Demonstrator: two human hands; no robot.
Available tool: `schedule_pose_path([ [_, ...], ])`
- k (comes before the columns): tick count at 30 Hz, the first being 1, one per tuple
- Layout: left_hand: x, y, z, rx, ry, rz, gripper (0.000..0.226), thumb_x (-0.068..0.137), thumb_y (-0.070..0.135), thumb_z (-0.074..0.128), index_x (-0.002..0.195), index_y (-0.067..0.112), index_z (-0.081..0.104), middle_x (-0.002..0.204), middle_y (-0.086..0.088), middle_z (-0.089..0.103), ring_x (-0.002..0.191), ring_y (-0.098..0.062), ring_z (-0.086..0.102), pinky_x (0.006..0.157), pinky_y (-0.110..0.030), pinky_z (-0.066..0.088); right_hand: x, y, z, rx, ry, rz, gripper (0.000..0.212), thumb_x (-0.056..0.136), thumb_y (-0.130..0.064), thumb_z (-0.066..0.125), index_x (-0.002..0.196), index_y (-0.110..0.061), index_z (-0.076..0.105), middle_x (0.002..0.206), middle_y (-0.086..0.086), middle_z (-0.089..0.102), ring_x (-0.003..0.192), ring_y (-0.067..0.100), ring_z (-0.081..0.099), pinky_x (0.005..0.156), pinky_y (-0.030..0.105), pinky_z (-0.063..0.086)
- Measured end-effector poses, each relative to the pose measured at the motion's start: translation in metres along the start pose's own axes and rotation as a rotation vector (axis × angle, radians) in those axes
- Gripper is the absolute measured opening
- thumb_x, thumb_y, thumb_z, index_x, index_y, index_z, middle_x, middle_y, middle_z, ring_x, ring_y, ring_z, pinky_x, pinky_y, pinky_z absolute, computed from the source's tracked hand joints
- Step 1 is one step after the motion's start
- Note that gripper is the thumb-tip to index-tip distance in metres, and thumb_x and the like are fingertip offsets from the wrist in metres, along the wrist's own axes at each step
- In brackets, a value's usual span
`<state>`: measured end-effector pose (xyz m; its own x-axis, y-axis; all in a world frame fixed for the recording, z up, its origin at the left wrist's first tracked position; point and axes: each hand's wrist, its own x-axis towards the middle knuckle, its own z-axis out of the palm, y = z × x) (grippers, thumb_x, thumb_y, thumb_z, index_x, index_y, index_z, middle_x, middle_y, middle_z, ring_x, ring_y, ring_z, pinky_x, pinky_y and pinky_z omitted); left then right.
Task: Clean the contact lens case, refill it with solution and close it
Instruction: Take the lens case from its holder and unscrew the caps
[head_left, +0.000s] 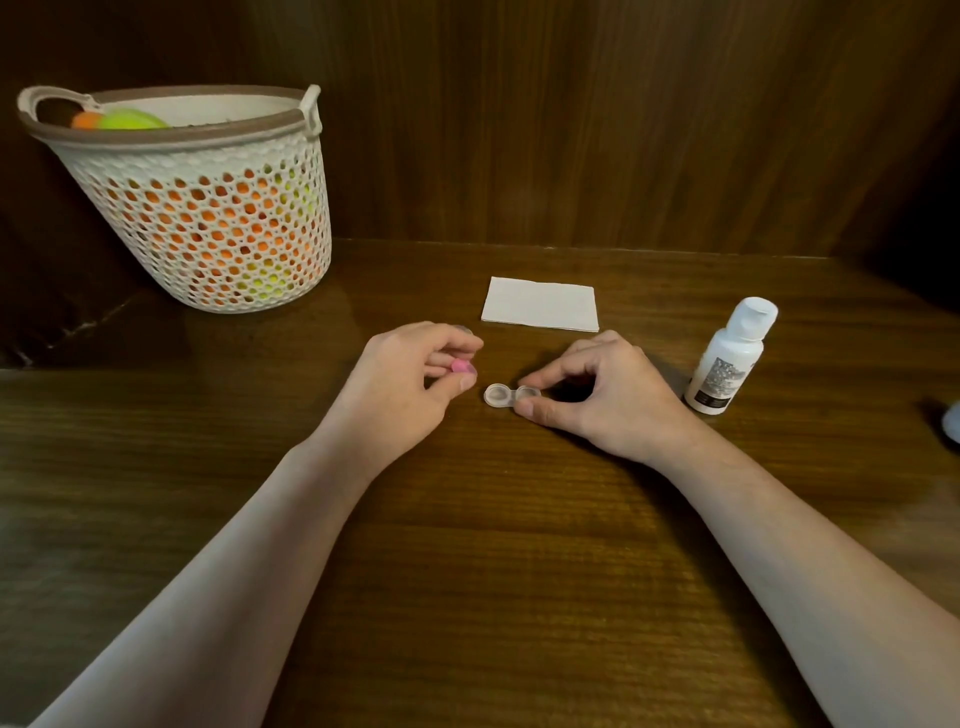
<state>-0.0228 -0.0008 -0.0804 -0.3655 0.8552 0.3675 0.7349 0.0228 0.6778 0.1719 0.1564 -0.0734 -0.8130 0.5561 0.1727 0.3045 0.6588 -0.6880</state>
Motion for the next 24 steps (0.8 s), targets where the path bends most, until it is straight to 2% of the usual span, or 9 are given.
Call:
schedule_pose_path([
  [7, 0.0016, -0.0053, 0.0004, 0.036, -0.053, -0.046, 0.048, 0.098, 0.010, 0.076, 0.140, 0.029, 0.065, 0.124, 0.017, 0.070, 0.111, 0.003, 0.068, 0.095, -0.014, 0.057, 0.0014, 0.0038, -0.0002, -0.035, 0.000, -0.028, 0.018, 0.078, -0.067, 0.080, 0.092, -0.056, 0.078, 0.098, -0.027, 0.071, 0.114, 0.002, 0.048, 0.104, 0.052, 0.044],
  [12, 0.0016, -0.0075, 0.0022, 0.086, -0.061, -0.045, 0.050, 0.099, 0.013, 0.075, 0.144, 0.029, 0.063, 0.126, 0.017, 0.069, 0.112, 0.005, 0.065, 0.085, -0.001, 0.048, 0.0021, 0.0058, -0.0004, -0.045, 0.000, -0.027, 0.017, 0.077, -0.068, 0.080, 0.090, -0.058, 0.078, 0.098, -0.035, 0.070, 0.114, -0.002, 0.047, 0.105, 0.049, 0.043],
  [16, -0.0001, -0.0042, 0.0035, 0.123, -0.056, -0.006, 0.046, 0.100, 0.019, 0.074, 0.142, 0.034, 0.064, 0.133, 0.021, 0.061, 0.114, 0.003, 0.061, 0.087, -0.010, 0.048, 0.0026, 0.0054, 0.0004, -0.050, 0.010, -0.025, 0.016, 0.077, -0.067, 0.081, 0.089, -0.058, 0.078, 0.097, -0.034, 0.070, 0.114, -0.001, 0.048, 0.105, 0.051, 0.044],
  [20, -0.0023, -0.0018, 0.0035, 0.075, -0.027, 0.001, 0.037, 0.102, 0.018, 0.071, 0.134, 0.036, 0.069, 0.128, 0.022, 0.059, 0.106, 0.006, 0.061, 0.076, -0.008, 0.047, 0.0003, 0.0042, -0.0001, -0.047, 0.008, -0.029, 0.015, 0.077, -0.067, 0.081, 0.089, -0.058, 0.078, 0.102, -0.040, 0.067, 0.113, 0.000, 0.049, 0.103, 0.051, 0.046],
  [24, -0.0058, -0.0007, -0.0011, 0.008, -0.006, -0.035, 0.036, 0.101, 0.017, 0.072, 0.132, 0.036, 0.069, 0.127, 0.021, 0.061, 0.106, 0.006, 0.064, 0.076, -0.008, 0.050, -0.0022, 0.0009, -0.0032, -0.001, 0.017, -0.023, 0.023, 0.076, -0.068, 0.079, 0.094, -0.054, 0.082, 0.099, -0.031, 0.072, 0.113, 0.002, 0.051, 0.102, 0.053, 0.048],
])
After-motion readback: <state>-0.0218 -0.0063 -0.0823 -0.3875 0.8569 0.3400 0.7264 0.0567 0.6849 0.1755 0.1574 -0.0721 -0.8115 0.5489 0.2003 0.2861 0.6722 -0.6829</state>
